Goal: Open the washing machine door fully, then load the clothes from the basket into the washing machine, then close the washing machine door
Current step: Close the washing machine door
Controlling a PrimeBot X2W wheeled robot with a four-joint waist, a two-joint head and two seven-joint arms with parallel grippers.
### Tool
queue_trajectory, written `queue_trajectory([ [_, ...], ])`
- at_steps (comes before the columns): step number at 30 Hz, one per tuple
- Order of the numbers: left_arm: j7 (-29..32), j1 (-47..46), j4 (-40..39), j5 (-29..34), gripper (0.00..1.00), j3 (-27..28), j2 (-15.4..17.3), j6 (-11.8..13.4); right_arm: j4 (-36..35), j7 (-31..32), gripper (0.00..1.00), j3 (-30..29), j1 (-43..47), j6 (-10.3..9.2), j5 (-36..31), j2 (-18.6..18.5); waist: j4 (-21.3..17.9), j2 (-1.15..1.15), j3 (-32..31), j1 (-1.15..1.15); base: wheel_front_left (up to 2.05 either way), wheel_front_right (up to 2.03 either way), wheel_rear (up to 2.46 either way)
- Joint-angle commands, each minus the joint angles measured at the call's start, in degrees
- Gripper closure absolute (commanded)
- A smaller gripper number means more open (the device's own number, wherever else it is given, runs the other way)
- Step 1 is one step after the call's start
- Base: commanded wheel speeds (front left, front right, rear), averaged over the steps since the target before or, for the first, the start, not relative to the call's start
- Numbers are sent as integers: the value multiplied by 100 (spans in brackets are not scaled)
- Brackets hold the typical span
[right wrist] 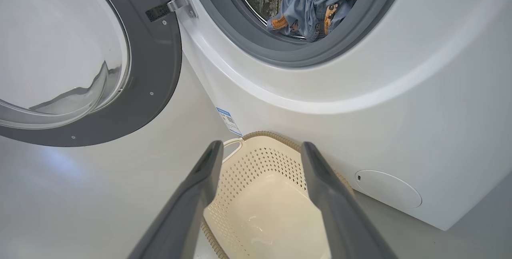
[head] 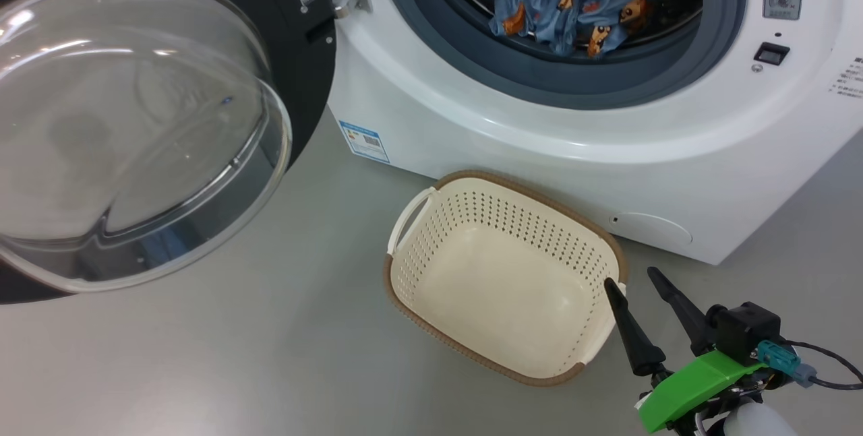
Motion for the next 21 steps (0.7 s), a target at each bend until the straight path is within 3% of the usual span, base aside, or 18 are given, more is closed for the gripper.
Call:
queue_trajectory([
  [1,258,-239,72,-82,100,91,530,-15,-123,-28,0,186,-126,9,-43,-35,-67,0,121,0,0,0,0],
  [3,795,-414,405,-232,100,-55,631,-15,-120,-28,0,222,-169,9,-64,-54,-88,0,215,0,0,0,0],
  [11,1823,-651,954,-409,100,-354,747,-15,-108,-28,0,346,-305,9,-109,-85,-154,0,441,0,0,0,0],
  [21,2105,-655,1016,-476,100,-388,776,-15,-117,-28,0,394,-416,9,-128,-111,-206,0,605,0,0,0,0],
])
